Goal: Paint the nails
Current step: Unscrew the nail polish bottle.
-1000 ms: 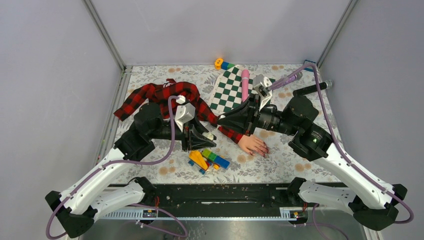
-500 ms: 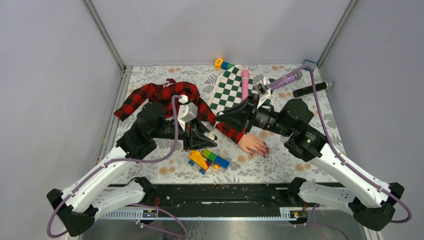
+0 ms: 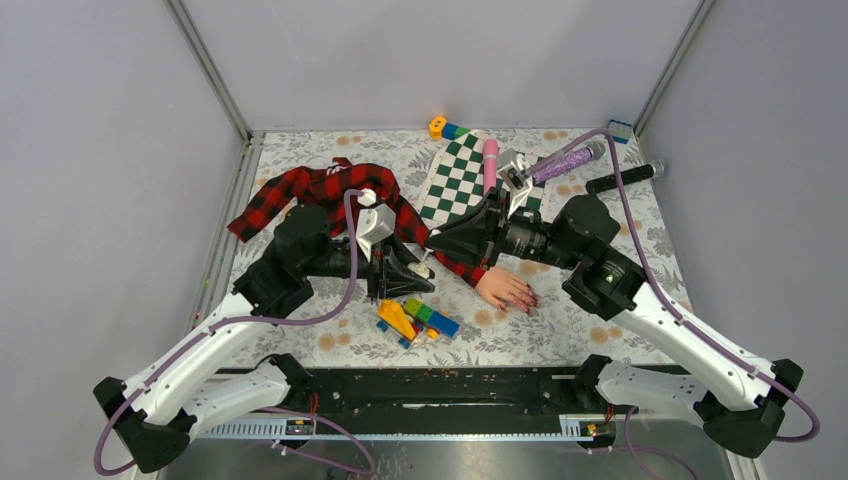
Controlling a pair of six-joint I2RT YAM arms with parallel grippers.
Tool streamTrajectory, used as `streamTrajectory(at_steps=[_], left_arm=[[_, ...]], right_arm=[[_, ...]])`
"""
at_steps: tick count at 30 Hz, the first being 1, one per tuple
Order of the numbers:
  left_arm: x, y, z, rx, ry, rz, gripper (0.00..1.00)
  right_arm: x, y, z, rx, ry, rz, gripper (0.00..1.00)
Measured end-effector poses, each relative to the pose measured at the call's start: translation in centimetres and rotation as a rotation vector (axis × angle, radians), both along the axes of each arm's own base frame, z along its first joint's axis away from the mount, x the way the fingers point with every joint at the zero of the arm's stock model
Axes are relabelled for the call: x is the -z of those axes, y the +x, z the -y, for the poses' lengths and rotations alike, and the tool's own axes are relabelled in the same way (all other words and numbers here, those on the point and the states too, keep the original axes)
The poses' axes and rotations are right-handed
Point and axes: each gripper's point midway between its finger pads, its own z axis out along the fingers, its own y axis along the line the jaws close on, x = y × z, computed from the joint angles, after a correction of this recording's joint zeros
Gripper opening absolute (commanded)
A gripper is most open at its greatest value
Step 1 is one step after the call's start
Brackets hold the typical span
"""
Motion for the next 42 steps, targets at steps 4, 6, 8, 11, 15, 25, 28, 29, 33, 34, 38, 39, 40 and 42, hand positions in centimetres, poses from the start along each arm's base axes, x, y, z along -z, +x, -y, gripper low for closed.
streamTrajectory(at_steps=[4,6,8,11,15,25,28,29,33,34,38,39,40,42], left_arm=[[0.0,0.08,0.01,-0.005,0.0,0.001,0.0],[-0.02,0.18,-0.01,-0.009,0.0,0.001,0.0],[-0.03,0.27,-0.03,-0.013,-0.001,0.002,0.0],[-0.07,0.36,-0.07,-0.019,-0.002,0.004,0.0],[-0.29,0.41,-0.2,-0.028,-0.007,0.011,0.0],[-0.38,0.39,-0.25,-0.029,-0.01,0.013,0.0],[-0.38,0.4,-0.25,-0.03,-0.01,0.013,0.0],[-0.38,0.39,-0.25,-0.029,-0.01,0.013,0.0],[-0.38,0.41,-0.25,-0.03,-0.01,0.013,0.0],[-0.38,0.41,-0.26,-0.03,-0.01,0.013,0.0],[-0.38,0.43,-0.26,-0.031,-0.01,0.013,0.0],[-0.38,0.43,-0.26,-0.031,-0.01,0.013,0.0],[-0.38,0.43,-0.26,-0.031,-0.01,0.013,0.0],[-0.38,0.44,-0.26,-0.031,-0.01,0.013,0.0]], right_arm=[[0.1,-0.11,-0.08,-0.009,-0.003,-0.001,0.0],[0.11,-0.23,-0.1,-0.016,-0.004,0.0,0.0],[0.12,-0.25,-0.1,-0.017,-0.004,0.0,0.0],[0.13,-0.25,-0.1,-0.017,-0.004,0.0,0.0],[0.22,-0.25,-0.1,-0.017,-0.007,-0.003,0.0],[0.31,-0.25,-0.1,-0.017,-0.011,-0.005,0.0],[0.31,-0.25,-0.1,-0.017,-0.011,-0.005,0.0],[0.3,-0.25,-0.09,-0.017,-0.01,-0.005,0.0],[0.42,-0.18,-0.18,-0.017,-0.013,-0.008,0.0],[0.47,-0.15,-0.22,-0.017,-0.014,-0.009,0.0],[0.6,-0.16,-0.31,-0.022,-0.018,-0.011,0.0],[0.63,-0.16,-0.34,-0.023,-0.019,-0.011,0.0],[0.66,-0.16,-0.36,-0.024,-0.019,-0.012,0.0],[0.7,-0.15,-0.39,-0.025,-0.02,-0.012,0.0]])
